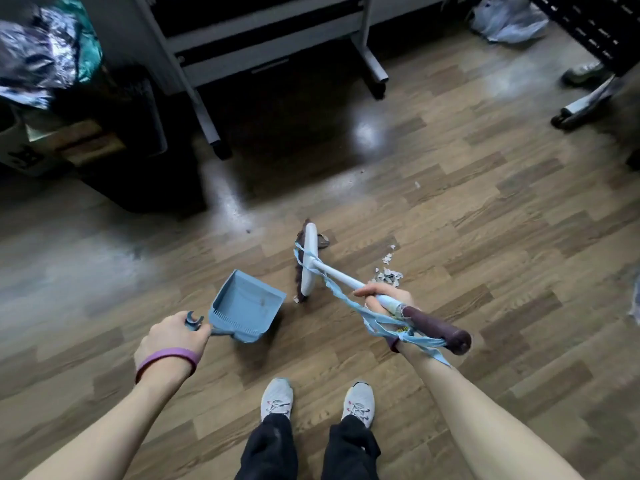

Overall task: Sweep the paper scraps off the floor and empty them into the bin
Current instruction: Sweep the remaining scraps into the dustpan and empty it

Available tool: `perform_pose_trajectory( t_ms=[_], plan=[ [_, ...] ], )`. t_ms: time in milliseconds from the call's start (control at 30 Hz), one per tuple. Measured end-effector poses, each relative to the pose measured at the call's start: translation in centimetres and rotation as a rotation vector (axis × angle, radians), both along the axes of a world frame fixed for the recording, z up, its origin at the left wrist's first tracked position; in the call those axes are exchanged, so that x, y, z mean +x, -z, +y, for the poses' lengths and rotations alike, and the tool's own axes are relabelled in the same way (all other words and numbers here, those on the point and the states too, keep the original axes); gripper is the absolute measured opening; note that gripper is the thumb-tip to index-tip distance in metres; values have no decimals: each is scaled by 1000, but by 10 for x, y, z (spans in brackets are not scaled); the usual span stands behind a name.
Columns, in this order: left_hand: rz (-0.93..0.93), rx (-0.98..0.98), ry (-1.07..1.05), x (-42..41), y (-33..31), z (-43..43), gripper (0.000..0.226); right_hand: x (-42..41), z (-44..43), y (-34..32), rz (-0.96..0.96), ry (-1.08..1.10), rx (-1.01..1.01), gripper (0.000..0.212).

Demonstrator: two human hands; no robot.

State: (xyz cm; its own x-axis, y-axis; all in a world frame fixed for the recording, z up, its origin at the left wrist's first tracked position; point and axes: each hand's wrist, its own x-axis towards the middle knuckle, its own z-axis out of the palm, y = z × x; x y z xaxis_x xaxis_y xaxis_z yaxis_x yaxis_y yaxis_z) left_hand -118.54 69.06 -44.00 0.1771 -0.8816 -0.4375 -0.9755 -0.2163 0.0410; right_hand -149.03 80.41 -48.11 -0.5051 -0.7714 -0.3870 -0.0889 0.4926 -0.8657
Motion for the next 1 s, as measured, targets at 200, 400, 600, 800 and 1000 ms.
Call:
perform_pose_trajectory(
  t_ms=[200,400,600,800,1000],
  plan=[
    [23,48,-10,44,12,-21,20,56,-9,62,-132,-206,259,12],
    [40,121,67,35,28,-21,20,62,-10,41,33,-184,147,38],
    [80,156,156,-30,27,-5,16,-1,46,26,90,-279,284,47],
    [112,157,248,-109,21,20,13,-80,126,9,123,-325,375,46],
    [118,132,333,-173,15,41,13,-126,145,2,155,-119,335,47]
  ],
)
